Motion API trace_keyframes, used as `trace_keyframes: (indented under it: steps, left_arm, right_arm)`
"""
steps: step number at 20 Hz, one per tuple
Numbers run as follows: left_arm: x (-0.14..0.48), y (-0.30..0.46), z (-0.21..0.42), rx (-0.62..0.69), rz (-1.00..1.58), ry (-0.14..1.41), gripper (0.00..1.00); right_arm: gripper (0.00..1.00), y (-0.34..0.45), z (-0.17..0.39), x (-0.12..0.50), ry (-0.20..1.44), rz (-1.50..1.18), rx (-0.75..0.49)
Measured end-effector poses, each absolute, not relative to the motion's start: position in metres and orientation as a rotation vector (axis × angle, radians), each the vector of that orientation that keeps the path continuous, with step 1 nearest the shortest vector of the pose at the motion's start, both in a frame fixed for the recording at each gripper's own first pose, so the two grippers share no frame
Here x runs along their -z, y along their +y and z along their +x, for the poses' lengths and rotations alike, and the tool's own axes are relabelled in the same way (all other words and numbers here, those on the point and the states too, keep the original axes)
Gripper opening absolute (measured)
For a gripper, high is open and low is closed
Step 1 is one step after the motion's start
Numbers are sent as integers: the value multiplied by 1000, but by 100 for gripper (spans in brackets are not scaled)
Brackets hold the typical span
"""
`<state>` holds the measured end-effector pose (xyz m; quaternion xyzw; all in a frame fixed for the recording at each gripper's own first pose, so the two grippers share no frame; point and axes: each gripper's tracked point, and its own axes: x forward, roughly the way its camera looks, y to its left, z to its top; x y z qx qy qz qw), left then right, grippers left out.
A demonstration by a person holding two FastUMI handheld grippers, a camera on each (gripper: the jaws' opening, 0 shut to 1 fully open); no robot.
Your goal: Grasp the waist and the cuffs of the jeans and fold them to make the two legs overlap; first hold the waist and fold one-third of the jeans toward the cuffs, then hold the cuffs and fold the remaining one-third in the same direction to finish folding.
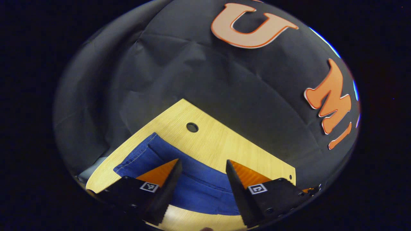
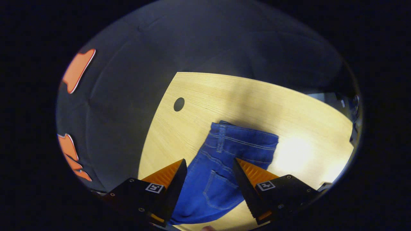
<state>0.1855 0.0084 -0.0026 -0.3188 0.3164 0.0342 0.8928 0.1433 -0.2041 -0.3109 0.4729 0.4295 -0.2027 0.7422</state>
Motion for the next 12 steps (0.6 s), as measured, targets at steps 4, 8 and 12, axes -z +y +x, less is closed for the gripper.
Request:
trace_keyframes:
  steps: [4, 8, 12]
  left_arm:
    - [-18, -2, 171, -81, -599, 610, 94]
    - [-48, -22, 153, -55, -508, 557, 97]
    - [-66, -37, 138, -54, -397, 525, 97]
  right_arm:
    - [98, -215, 126, 322, 957, 941, 491]
    - [98, -224, 112, 335, 975, 902, 521]
    - [98, -227, 102, 356, 1009, 967, 537]
